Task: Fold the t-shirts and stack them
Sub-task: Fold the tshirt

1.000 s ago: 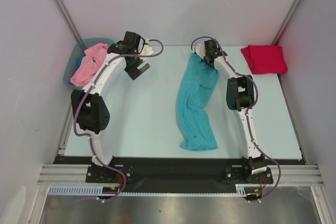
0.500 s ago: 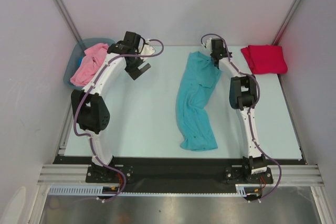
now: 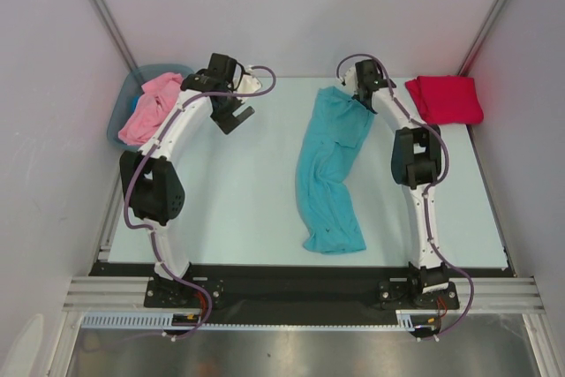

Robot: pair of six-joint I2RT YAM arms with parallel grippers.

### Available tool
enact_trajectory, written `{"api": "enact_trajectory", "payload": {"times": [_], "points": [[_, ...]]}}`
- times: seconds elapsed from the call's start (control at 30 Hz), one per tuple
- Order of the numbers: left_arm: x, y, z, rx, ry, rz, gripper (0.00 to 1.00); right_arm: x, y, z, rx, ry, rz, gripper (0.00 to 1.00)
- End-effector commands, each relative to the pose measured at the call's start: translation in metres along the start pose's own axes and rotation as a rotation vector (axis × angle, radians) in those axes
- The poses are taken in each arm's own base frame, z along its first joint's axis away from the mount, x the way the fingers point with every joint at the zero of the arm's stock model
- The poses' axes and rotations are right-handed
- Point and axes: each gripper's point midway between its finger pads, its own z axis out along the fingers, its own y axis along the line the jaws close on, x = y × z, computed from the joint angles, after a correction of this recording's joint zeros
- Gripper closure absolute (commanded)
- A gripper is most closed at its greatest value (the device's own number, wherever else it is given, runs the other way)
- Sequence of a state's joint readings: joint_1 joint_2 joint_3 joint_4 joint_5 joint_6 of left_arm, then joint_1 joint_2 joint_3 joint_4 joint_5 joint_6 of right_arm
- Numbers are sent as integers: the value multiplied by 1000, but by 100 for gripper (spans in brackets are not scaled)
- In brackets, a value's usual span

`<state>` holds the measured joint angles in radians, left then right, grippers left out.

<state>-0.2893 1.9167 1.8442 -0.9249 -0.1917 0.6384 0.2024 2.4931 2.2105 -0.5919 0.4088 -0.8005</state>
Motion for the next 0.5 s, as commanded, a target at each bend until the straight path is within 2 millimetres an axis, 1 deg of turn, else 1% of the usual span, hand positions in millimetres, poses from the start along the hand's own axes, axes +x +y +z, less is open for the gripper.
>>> {"api": "enact_trajectory", "payload": {"times": [0.0, 0.03, 0.13, 0.27, 0.3, 0.47], "points": [[-13, 11, -13, -20, -67, -6, 0, -3, 13, -45, -156, -22, 30, 100], [-14, 10, -11, -15, -68, -4, 0, 1, 20, -47, -185, -9, 22, 100], [-17, 12, -11, -19, -74, 2, 0, -1, 32, -50, -231, -14, 11, 100], [-21, 16, -11, -29, -80, 16, 0, -3, 51, -49, -304, -24, -4, 100], [-23, 18, -11, -34, -84, 17, 0, -2, 56, -46, -316, -17, -11, 100], [-25, 22, -13, -45, -87, 20, 0, -6, 69, -43, -346, -21, -14, 100]]}}
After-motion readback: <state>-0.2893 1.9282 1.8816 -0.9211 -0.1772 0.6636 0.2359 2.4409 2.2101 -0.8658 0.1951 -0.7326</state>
